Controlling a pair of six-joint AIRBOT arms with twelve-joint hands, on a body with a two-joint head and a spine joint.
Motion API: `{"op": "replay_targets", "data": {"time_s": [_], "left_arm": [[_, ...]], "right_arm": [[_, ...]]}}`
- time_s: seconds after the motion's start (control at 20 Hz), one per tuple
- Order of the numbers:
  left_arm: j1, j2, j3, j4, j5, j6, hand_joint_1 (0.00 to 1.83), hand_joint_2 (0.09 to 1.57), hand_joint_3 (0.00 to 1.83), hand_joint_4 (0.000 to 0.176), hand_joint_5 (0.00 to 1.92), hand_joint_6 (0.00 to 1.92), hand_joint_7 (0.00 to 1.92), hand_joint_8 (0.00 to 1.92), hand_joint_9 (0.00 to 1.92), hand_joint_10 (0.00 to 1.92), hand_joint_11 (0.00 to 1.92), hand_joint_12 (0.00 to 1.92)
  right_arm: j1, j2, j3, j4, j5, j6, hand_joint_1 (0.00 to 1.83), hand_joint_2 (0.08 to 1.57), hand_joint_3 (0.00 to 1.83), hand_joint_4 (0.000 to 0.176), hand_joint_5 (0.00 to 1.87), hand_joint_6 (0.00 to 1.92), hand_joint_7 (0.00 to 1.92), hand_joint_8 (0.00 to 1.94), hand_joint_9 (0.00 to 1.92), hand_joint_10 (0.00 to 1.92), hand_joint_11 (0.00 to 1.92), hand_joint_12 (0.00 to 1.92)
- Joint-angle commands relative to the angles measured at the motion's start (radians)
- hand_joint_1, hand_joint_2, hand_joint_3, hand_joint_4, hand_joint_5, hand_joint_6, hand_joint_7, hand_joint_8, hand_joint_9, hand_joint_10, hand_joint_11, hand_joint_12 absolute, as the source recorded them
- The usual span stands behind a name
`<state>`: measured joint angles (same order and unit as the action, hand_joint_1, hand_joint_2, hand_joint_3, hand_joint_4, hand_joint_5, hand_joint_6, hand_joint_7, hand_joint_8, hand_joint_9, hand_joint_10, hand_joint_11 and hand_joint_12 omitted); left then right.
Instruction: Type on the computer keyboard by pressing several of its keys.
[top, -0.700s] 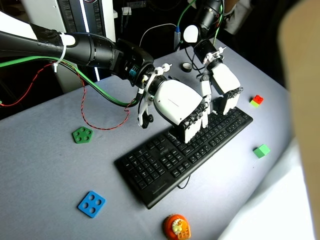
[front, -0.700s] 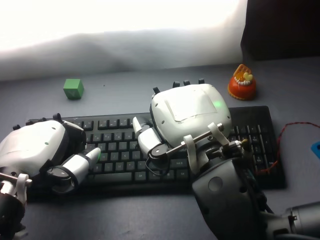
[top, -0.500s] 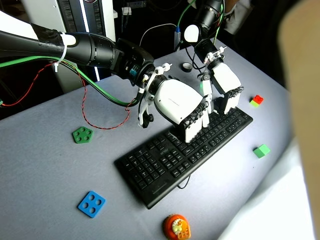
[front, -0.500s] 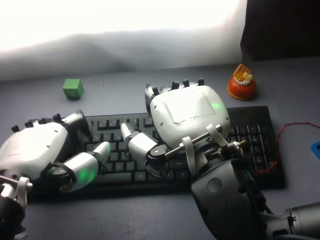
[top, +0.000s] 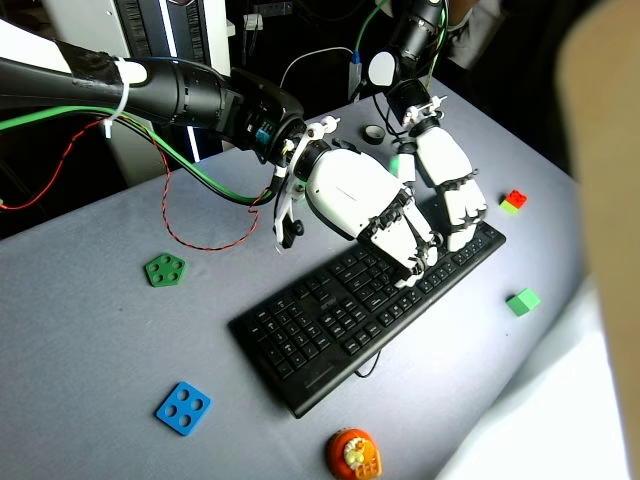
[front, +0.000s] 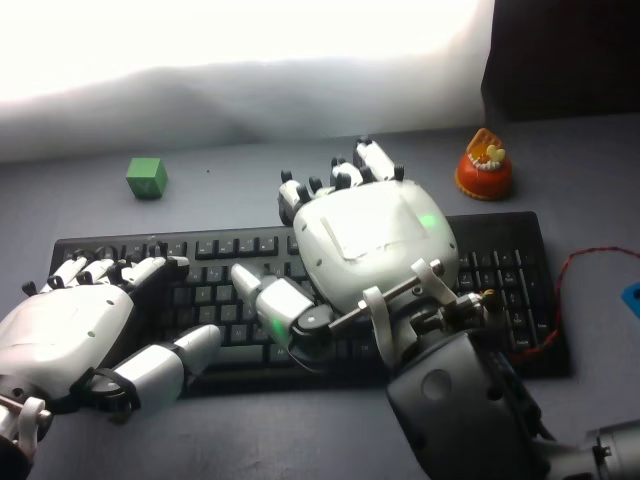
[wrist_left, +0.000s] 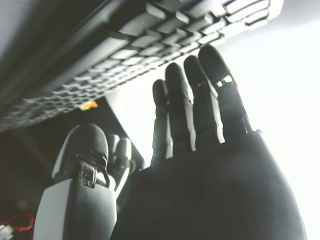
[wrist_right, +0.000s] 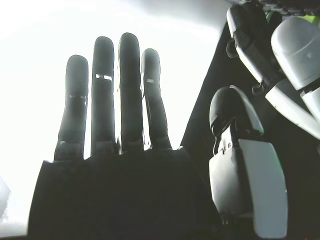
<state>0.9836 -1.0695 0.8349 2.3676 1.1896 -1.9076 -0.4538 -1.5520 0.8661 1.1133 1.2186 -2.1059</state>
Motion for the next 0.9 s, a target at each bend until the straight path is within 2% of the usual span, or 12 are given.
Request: {"op": "replay_targets", "data": {"time_s": [0.0,0.1,0.2,0.3,0.5,0.7,0.85], "left_arm": [[-0.001,-0.002,-0.005,0.053,0.096,-0.003,0.20,1.32,0.00,0.018,0.23,0.39,0.46,0.05,0.11,0.74,0.00,1.36],[0.000,-0.002,-0.008,0.053,0.095,-0.004,0.16,1.33,0.00,0.024,0.18,0.49,0.46,0.07,0.09,0.82,0.00,1.37],[0.000,-0.002,-0.009,0.053,0.095,-0.008,0.20,1.32,0.00,0.025,0.17,0.55,0.45,0.10,0.08,0.83,0.00,1.39],[-0.001,0.000,-0.010,0.053,0.092,-0.010,0.20,1.31,0.00,0.030,0.16,0.56,0.44,0.10,0.09,0.82,0.00,1.38],[-0.001,0.003,-0.010,0.052,0.092,-0.010,0.18,1.33,0.00,0.022,0.14,0.56,0.42,0.11,0.08,0.81,0.00,1.37],[-0.005,0.004,-0.011,0.052,0.087,-0.011,0.19,1.32,0.00,0.016,0.17,0.59,0.45,0.14,0.10,0.83,0.00,1.42],[-0.005,0.004,-0.010,0.052,0.087,-0.011,0.22,1.31,0.00,0.019,0.17,0.58,0.45,0.16,0.11,0.81,0.00,1.43]], "right_arm": [[-0.006,0.004,-0.004,-0.069,0.010,0.001,0.16,1.25,0.00,0.000,0.39,0.87,0.50,0.84,0.32,1.28,0.03,1.74],[-0.021,0.001,0.002,-0.069,-0.019,0.014,0.17,1.25,0.00,0.000,0.38,0.92,0.45,1.06,0.33,1.36,0.05,1.78],[-0.034,-0.018,0.027,-0.070,-0.023,0.026,0.17,1.25,0.00,0.000,0.38,0.98,0.45,1.16,0.33,1.40,0.07,1.81],[-0.051,-0.045,0.072,-0.075,-0.040,0.040,0.16,1.25,0.00,0.000,0.39,0.98,0.46,1.17,0.34,1.42,0.09,1.82],[-0.060,-0.095,0.140,-0.076,-0.045,0.071,0.15,1.26,0.00,0.000,0.37,0.99,0.47,1.18,0.34,1.42,0.10,1.82],[-0.058,-0.128,0.155,-0.076,-0.041,0.073,0.17,1.28,0.01,0.000,0.38,0.97,0.49,1.17,0.36,1.40,0.10,1.83],[-0.047,-0.146,0.162,-0.016,-0.044,0.059,0.02,1.31,0.02,0.000,0.38,0.97,0.51,1.14,0.38,1.39,0.11,1.82]]}}
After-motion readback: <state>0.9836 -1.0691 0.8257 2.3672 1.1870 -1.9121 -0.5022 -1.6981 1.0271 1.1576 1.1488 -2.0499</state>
